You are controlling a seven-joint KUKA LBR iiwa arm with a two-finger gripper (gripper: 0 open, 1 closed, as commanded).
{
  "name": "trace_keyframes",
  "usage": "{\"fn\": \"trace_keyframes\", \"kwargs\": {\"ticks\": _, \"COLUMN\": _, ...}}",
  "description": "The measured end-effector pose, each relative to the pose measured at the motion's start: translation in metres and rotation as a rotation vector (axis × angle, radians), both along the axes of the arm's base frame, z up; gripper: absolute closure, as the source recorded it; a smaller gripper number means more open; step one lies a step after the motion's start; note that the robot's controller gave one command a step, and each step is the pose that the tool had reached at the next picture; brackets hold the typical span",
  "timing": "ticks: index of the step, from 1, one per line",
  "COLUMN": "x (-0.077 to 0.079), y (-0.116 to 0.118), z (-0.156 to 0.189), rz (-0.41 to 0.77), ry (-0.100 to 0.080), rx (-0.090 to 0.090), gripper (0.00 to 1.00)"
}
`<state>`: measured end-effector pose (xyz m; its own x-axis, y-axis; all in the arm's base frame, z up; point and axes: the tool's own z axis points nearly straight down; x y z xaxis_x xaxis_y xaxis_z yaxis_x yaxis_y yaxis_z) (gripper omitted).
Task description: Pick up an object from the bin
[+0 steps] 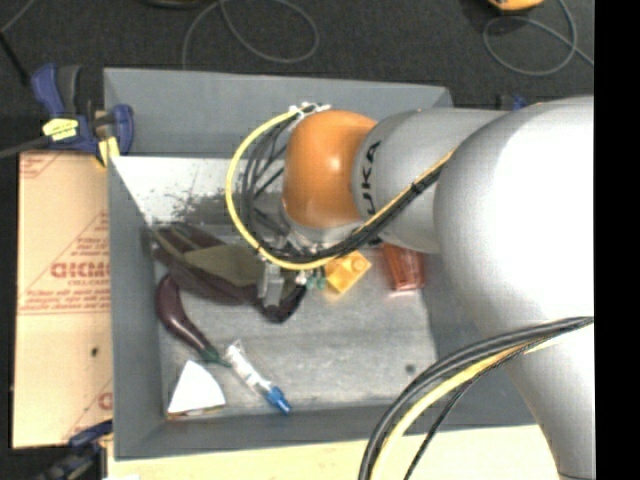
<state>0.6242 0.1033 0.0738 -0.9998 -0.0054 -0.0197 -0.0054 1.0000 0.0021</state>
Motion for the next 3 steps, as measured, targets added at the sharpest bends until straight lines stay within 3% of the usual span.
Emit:
{"fn": "trace_keyframes", "kwargs": {"ticks": 2, "x": -0.001, "y": 0.0, "z": 0.011, "rz": 0.0, "ry": 0.002, "rx": 0.0, "gripper": 1.0}}
{"fn": "trace_keyframes", "kwargs": {"ticks": 3, "x": -0.002, "y": -0.001, "z": 0.033, "rz": -0.001, "ry": 0.007, "rx": -0.001, "gripper": 1.0}}
